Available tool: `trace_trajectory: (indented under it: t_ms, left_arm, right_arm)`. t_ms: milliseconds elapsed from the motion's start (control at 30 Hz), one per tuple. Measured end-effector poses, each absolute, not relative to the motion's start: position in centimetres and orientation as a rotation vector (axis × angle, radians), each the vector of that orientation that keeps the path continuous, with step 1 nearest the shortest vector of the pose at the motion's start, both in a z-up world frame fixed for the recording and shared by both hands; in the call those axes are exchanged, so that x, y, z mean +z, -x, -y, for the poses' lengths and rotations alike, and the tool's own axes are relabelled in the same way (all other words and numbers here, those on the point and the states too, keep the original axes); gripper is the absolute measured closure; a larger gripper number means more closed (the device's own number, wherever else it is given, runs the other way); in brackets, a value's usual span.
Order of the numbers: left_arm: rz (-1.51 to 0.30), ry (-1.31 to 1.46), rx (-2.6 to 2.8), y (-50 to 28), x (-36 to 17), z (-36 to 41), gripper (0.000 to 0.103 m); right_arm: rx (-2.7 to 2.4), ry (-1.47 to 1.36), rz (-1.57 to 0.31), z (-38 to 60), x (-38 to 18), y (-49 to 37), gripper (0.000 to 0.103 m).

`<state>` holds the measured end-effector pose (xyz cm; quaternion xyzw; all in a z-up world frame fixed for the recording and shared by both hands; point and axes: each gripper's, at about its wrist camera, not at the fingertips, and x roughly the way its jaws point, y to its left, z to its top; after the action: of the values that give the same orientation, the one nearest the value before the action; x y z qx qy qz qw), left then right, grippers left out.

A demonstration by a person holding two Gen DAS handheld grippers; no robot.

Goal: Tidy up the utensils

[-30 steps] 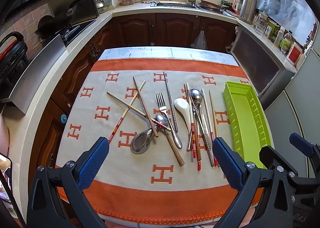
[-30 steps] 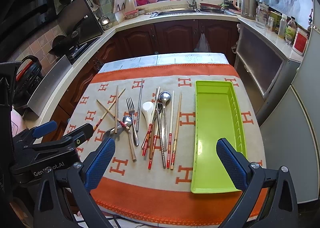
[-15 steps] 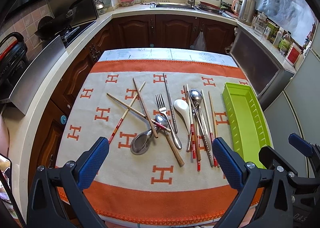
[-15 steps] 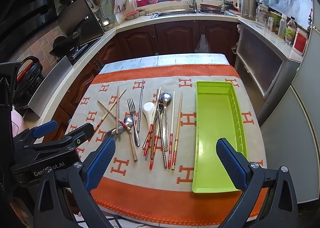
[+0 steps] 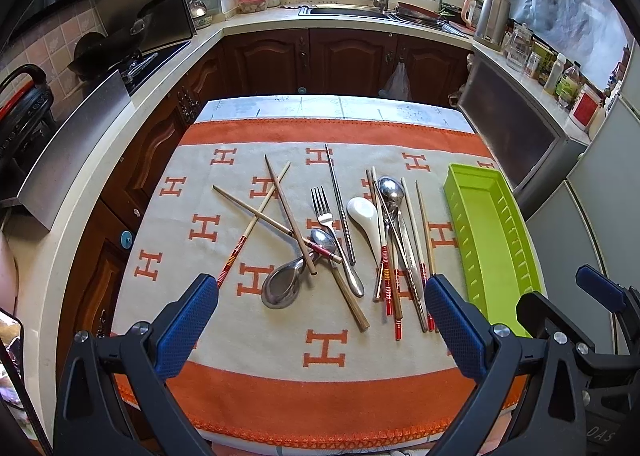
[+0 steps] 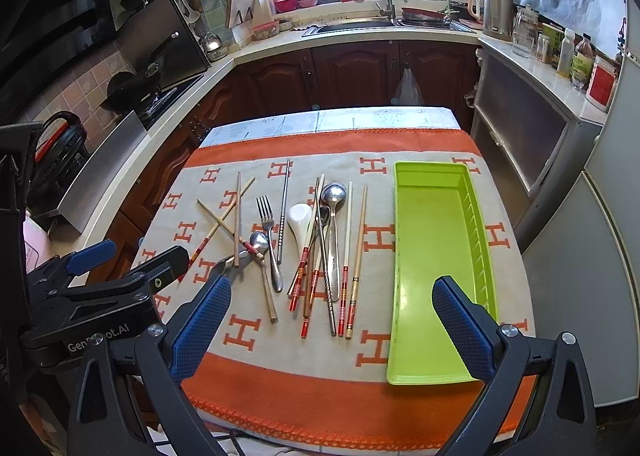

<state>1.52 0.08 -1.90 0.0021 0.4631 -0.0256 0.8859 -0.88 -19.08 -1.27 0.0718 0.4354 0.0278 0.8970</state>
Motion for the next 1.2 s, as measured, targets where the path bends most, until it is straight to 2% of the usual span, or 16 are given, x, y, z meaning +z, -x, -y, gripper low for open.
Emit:
trace_trajectory:
  t_ms: [433,600,667,800,1033,1200]
  left_arm:
    - [-0.936,-0.037,-0.116,-1.8,-0.7,-0.5,0.002]
    - [-0.964,-0.004,-0.109,-3.3,0.4,-2.8,0.001]
    - [-0.937,0.004,-0.095,-3.8,1.1,-4.0,0.001]
    - [-0.886,-0.012,-0.051,-4.8,2.7,-6.3,0.001]
    - [-0.882,-0.006,-0.027,-7.9,3.2,-10.2,0.001]
    - [-0.986,0.039,-0.041,-11.3,-0.3,-12.7,0.006]
  right_arm:
    - [0.101,-0.154,-0.91,18.6,-1.0,0.7,0.001]
    - [0.098,-0.115,-0.875,18.2,0.4,0.4,0.002]
    - [0.104,-0.107,-0.869,18.2,1.1,-0.1,0.006]
    - [0.143,-0.094,-0.885,17.9,2.4,-1.8,0.028]
    - [0.194,-0.064,-0.919,16.3,4.0,-7.3,0.028]
    - [0.265,-0.092,-1.024,13.9,1.8,-13.1,0.037]
